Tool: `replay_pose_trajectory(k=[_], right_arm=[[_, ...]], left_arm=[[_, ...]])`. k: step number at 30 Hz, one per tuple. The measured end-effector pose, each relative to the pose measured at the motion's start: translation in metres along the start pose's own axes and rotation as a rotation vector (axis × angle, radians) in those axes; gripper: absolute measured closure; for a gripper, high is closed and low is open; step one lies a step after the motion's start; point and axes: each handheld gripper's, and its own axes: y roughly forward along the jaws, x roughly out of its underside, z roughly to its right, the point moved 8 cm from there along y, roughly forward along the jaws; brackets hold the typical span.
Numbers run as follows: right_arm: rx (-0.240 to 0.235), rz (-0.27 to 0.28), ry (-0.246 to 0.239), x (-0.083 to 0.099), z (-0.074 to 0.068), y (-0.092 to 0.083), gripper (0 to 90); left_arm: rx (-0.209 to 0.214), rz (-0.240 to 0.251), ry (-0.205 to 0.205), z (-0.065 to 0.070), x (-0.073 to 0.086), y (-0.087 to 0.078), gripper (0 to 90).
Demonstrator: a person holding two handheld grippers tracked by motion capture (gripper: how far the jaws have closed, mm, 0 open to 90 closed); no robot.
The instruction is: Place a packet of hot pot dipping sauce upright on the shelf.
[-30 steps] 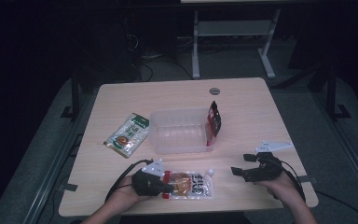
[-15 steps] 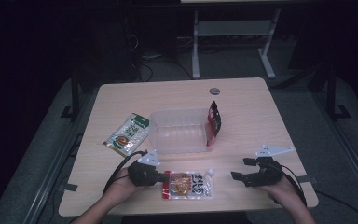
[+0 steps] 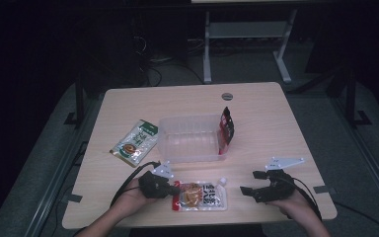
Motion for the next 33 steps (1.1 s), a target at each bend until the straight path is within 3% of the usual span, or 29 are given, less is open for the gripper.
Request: replay_pose_trajectory(k=[8, 13, 24, 33], right_arm=[[-0.076, -0.053, 0.033, 0.001, -0.013, 0.009, 17.3], [-0.131, -0.075, 0.027, -0.001, -0.021, 0.022, 17.3], [-0.147, -0.111, 0.033, -0.012, -0.019, 0.048, 19.8], [-0.199, -0.142, 0.029, -0.011, -0.018, 0.062, 27.6]], left_arm=[[0.055, 0.001, 0.003, 0.016, -0.004, 0.007, 89.8], [0.07, 0.01, 0.002, 0.019, -0.005, 0.01, 89.8], [0.077, 0.011, -0.008, 0.021, -0.004, 0.01, 89.8], [0.076, 0.016, -0.011, 0.021, -0.004, 0.01, 89.8]])
